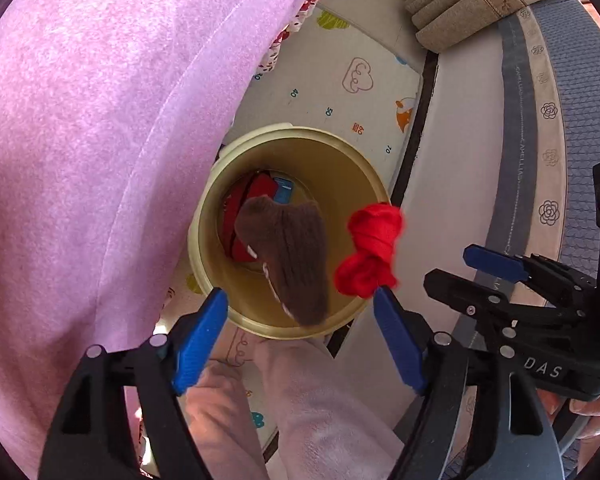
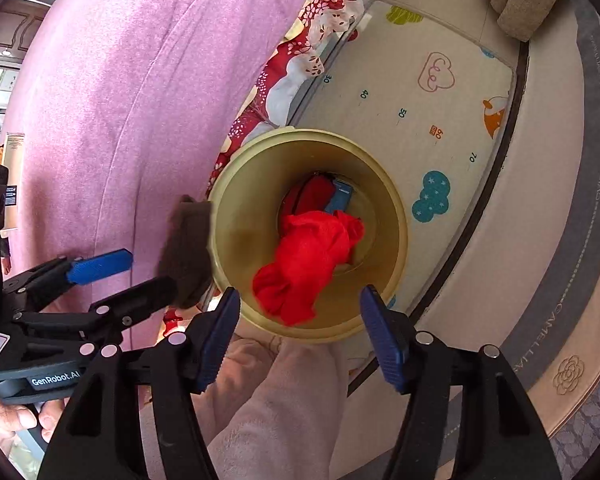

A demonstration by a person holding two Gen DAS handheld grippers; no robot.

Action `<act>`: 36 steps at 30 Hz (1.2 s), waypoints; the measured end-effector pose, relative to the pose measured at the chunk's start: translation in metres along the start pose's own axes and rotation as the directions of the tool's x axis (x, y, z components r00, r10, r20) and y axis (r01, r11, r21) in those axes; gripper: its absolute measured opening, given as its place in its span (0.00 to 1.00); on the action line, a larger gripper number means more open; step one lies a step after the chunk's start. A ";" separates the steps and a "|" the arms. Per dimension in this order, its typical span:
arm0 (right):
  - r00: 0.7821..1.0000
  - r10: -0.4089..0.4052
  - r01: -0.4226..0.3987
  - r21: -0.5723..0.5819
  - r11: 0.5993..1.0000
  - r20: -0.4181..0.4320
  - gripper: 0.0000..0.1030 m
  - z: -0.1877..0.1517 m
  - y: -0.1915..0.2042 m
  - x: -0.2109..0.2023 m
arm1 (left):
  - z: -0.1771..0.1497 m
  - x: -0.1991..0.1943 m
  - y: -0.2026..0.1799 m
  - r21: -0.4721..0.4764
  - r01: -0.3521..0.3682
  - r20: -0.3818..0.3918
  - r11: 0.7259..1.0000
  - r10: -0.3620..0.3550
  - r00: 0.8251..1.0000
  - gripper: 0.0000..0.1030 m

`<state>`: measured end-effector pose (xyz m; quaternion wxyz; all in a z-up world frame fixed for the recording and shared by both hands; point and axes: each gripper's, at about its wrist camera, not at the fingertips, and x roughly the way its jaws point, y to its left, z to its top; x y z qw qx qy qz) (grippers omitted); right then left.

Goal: Collect trash
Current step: 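Carry brown sock and red cloth to the yellow bucket and release both, then return both tools to the bed toward the dark grey sock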

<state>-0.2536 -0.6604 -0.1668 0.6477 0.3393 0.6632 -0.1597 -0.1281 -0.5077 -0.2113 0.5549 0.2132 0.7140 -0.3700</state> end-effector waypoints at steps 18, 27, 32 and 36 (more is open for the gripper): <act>0.996 -0.058 0.063 -0.068 0.996 0.072 0.56 0.002 0.043 -0.043 | -0.011 -0.062 0.016 -0.037 0.036 0.108 0.999 -0.031 0.994 0.72; 0.991 -0.034 0.066 -0.257 0.964 0.127 0.56 0.007 0.155 -0.073 | -0.060 -0.142 0.091 -0.198 0.061 0.257 0.978 -0.008 0.966 0.72; 0.990 0.015 0.040 -0.383 0.923 0.140 0.56 0.002 0.245 -0.078 | -0.105 -0.188 0.157 -0.322 0.070 0.334 0.944 0.044 0.942 0.72; 0.988 0.062 0.010 -0.469 0.883 0.138 0.56 -0.008 0.321 -0.078 | -0.146 -0.219 0.215 -0.422 0.082 0.383 0.903 0.095 0.919 0.72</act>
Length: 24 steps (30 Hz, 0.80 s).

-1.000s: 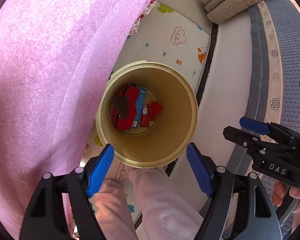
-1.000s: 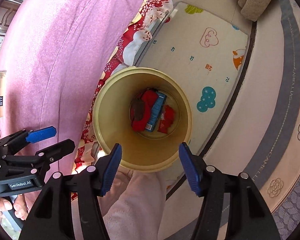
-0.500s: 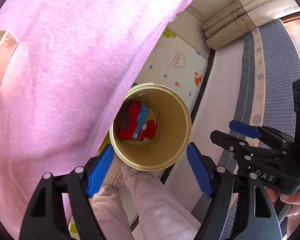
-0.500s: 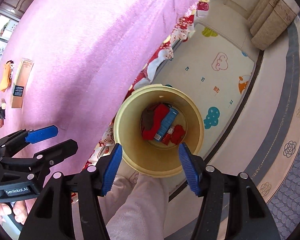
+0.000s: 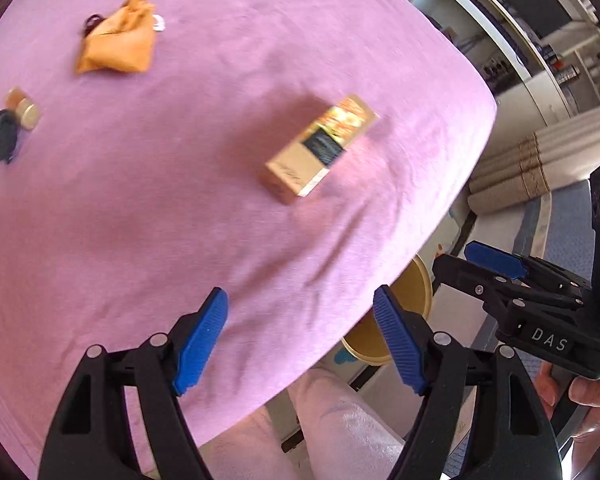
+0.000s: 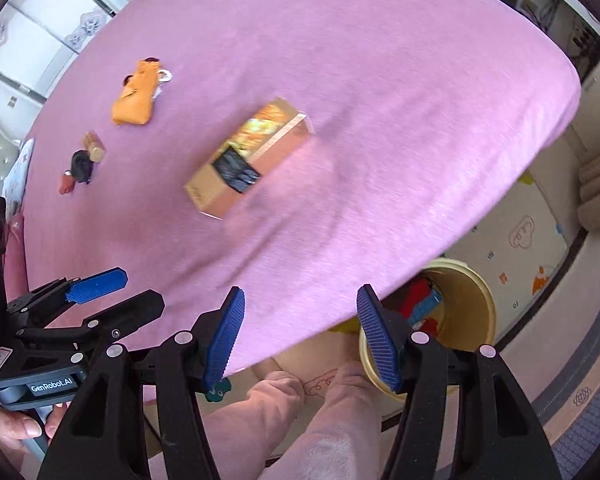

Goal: Collect trash
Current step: 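Return both tools to the bed toward the dark grey sock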

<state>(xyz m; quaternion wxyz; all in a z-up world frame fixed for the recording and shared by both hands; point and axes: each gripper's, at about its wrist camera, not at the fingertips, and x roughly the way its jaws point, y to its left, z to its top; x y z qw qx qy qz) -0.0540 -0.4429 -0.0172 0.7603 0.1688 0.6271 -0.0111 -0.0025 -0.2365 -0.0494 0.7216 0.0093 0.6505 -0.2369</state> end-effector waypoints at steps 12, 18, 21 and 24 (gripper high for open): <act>0.995 0.100 -0.096 -0.259 0.961 0.004 0.56 0.057 0.178 0.026 | 0.019 -0.083 0.172 -0.298 -0.085 0.173 0.951 0.141 0.975 0.72; 0.992 0.121 -0.122 -0.352 0.928 -0.026 0.56 0.090 0.224 0.048 | 0.042 -0.092 0.218 -0.390 -0.093 0.194 0.916 0.181 0.964 0.73; 0.991 0.128 -0.136 -0.384 0.913 -0.047 0.56 0.113 0.245 0.065 | 0.054 -0.088 0.241 -0.435 -0.091 0.189 0.896 0.189 0.964 0.73; 0.991 0.122 -0.136 -0.420 0.897 -0.059 0.56 0.136 0.263 0.078 | 0.069 -0.079 0.263 -0.485 -0.078 0.179 0.871 0.187 0.966 0.72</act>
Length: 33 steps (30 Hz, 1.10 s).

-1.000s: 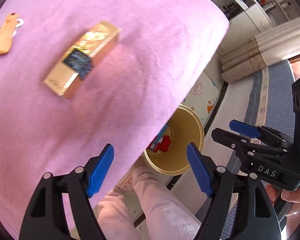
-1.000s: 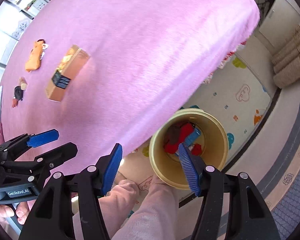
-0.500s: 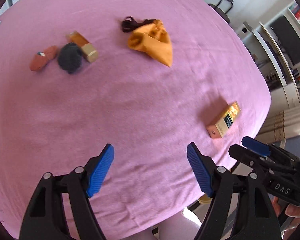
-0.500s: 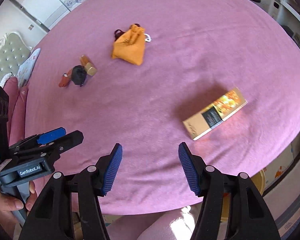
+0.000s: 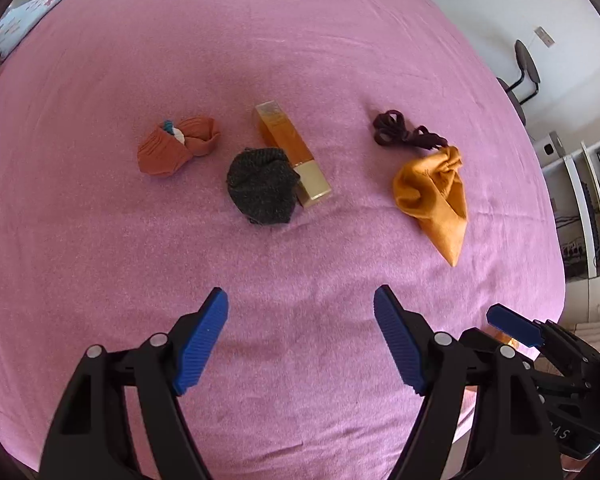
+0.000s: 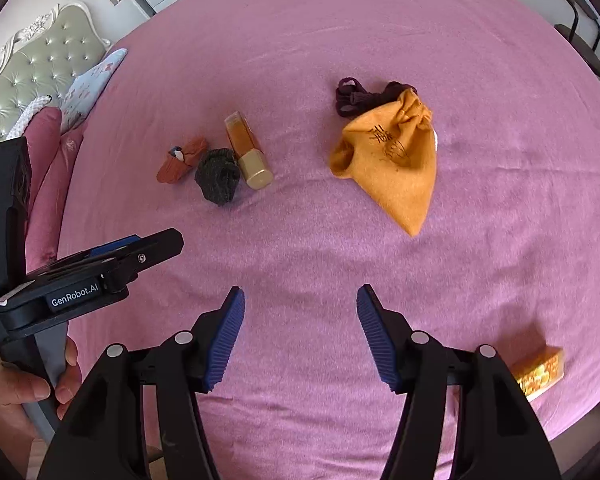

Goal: Collect trash
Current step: 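Return both tools to the bed toward the dark grey sock, then grasp the dark grey sock with left tool while right tool grasps the orange perfume bottle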

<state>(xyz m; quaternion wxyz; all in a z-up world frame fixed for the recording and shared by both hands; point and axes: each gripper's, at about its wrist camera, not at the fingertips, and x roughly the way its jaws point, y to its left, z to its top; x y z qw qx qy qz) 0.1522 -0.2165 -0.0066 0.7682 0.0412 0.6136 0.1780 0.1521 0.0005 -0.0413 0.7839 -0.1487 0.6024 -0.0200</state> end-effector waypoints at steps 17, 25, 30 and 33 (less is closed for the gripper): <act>0.995 0.029 -0.038 -0.094 0.995 -0.099 0.56 0.096 0.015 0.090 | 0.076 0.100 0.041 -0.097 -0.011 -0.104 0.995 0.001 0.995 0.41; 0.990 0.028 -0.048 -0.142 0.989 -0.136 0.56 0.112 0.032 0.115 | 0.068 0.090 0.060 -0.122 0.050 -0.092 0.991 -0.061 0.994 0.26; 0.988 0.033 -0.059 -0.170 0.984 -0.153 0.55 0.123 0.049 0.135 | 0.049 0.072 0.084 -0.184 0.072 -0.076 0.980 -0.087 0.993 0.26; 0.986 0.029 -0.060 -0.186 0.981 -0.166 0.48 0.129 0.060 0.149 | 0.042 0.063 0.098 -0.217 0.081 -0.065 0.973 -0.097 0.993 0.26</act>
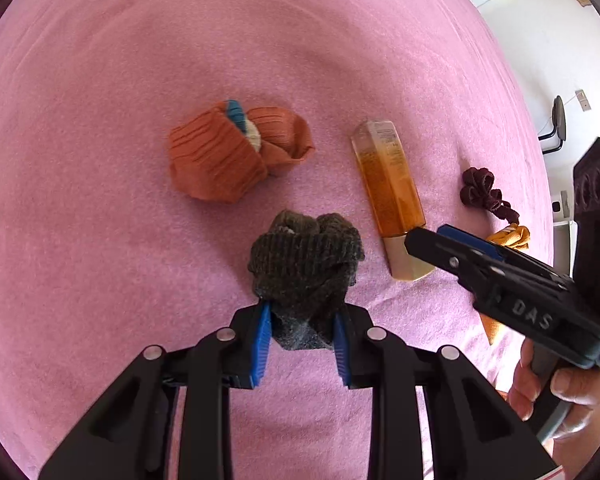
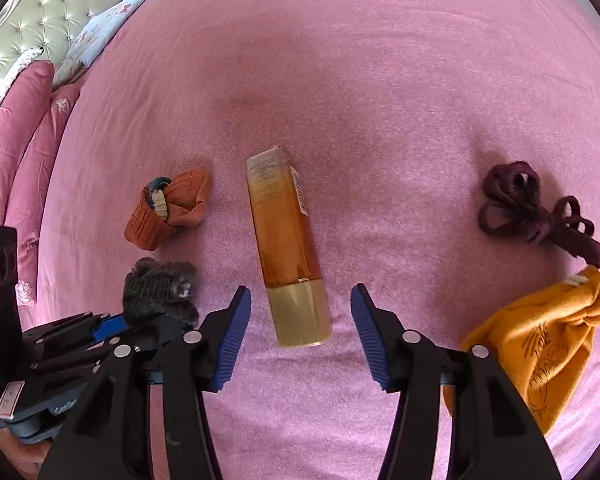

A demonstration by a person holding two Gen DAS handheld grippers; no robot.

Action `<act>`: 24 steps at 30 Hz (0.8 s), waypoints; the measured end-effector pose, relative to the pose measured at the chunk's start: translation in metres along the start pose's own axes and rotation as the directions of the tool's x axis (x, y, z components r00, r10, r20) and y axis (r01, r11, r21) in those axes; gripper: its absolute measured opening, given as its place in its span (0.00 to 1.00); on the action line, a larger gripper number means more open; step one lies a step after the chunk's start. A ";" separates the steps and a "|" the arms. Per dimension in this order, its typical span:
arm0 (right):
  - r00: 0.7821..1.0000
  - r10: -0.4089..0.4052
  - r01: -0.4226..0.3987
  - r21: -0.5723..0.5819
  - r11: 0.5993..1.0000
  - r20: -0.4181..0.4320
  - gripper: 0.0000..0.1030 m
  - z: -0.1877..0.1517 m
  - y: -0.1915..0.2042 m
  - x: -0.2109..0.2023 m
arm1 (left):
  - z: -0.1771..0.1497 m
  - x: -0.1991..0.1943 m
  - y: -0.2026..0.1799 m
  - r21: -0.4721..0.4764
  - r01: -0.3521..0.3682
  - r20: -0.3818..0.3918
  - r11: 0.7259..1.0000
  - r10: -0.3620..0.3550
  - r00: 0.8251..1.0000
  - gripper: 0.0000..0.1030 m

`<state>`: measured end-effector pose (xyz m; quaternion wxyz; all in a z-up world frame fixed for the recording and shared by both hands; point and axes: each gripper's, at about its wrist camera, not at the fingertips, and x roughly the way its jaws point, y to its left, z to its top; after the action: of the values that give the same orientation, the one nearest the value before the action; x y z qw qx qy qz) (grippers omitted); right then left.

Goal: Collect trash
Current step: 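Grasp the dark grey sock with left tool while right tool grasps the orange perfume bottle, then carry grey sock and perfume bottle to the yellow bucket and release both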

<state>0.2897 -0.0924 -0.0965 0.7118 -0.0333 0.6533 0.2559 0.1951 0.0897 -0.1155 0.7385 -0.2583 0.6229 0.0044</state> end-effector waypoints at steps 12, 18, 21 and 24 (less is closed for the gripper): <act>0.998 -0.059 0.059 -0.004 0.998 -0.030 0.32 0.006 0.012 0.018 | -0.006 -0.022 0.015 -0.040 0.031 0.031 0.999 -0.030 0.999 0.26; 0.999 -0.017 0.019 0.045 0.999 -0.030 0.31 -0.041 0.001 -0.013 | -0.024 -0.031 0.007 -0.027 0.052 0.027 0.998 -0.051 0.998 0.26; 1.000 -0.001 0.003 0.082 0.997 -0.032 0.30 -0.074 -0.004 -0.032 | -0.042 -0.039 0.000 -0.009 0.052 0.017 0.999 -0.052 0.998 0.26; 1.000 0.000 0.003 0.116 0.993 -0.030 0.30 -0.111 -0.008 -0.050 | -0.065 -0.044 -0.008 0.025 0.048 -0.008 0.999 -0.048 0.999 0.26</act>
<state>0.1913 -0.1579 -0.0674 0.7029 0.0038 0.6775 0.2166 0.1280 0.0717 -0.0775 0.7392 -0.2638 0.6193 -0.0221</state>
